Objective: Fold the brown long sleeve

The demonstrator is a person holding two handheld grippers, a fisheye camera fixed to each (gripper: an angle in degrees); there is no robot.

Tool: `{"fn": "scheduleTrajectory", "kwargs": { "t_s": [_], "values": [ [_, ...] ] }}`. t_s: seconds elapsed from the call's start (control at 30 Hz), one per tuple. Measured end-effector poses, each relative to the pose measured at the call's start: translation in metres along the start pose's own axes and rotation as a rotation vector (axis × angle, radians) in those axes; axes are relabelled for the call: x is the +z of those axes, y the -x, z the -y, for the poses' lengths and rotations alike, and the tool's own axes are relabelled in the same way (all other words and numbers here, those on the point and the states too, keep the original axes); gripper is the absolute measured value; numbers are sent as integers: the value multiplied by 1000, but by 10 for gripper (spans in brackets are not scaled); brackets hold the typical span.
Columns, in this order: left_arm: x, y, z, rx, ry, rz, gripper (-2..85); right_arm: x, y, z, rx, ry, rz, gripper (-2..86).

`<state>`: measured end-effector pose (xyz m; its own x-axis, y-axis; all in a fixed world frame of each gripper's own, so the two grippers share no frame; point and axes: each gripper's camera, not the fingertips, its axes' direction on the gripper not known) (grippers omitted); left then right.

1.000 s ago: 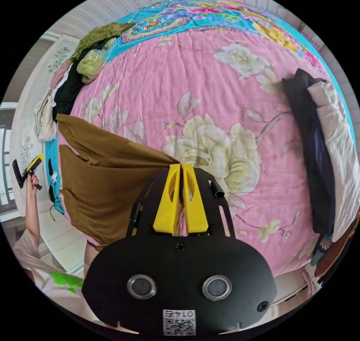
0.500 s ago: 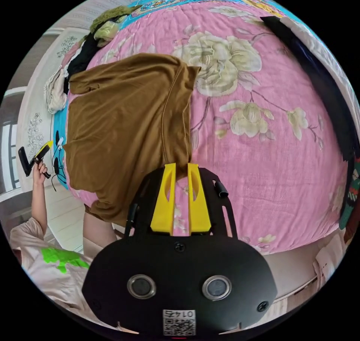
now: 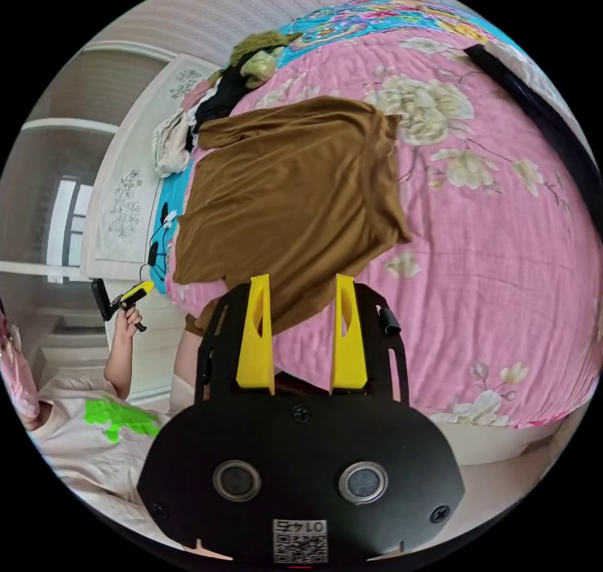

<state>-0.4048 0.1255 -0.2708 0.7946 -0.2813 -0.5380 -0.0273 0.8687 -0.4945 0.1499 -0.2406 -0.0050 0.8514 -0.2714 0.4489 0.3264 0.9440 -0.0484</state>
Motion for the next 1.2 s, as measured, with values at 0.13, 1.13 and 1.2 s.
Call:
{"fn": "scheduleTrajectory", "kwargs": {
  "t_s": [0.13,1.13,1.2],
  "values": [
    [-6,54,-96,-220,-1,75,48,34,31,-39,-58,29,84,131],
    [83,238,-343,-543,0,-519,58,190,155,-161,-243,201,5,98],
    [84,239,-350,-544,-2,-551,26,195,160,-168,-240,193,14,97]
  ]
}}
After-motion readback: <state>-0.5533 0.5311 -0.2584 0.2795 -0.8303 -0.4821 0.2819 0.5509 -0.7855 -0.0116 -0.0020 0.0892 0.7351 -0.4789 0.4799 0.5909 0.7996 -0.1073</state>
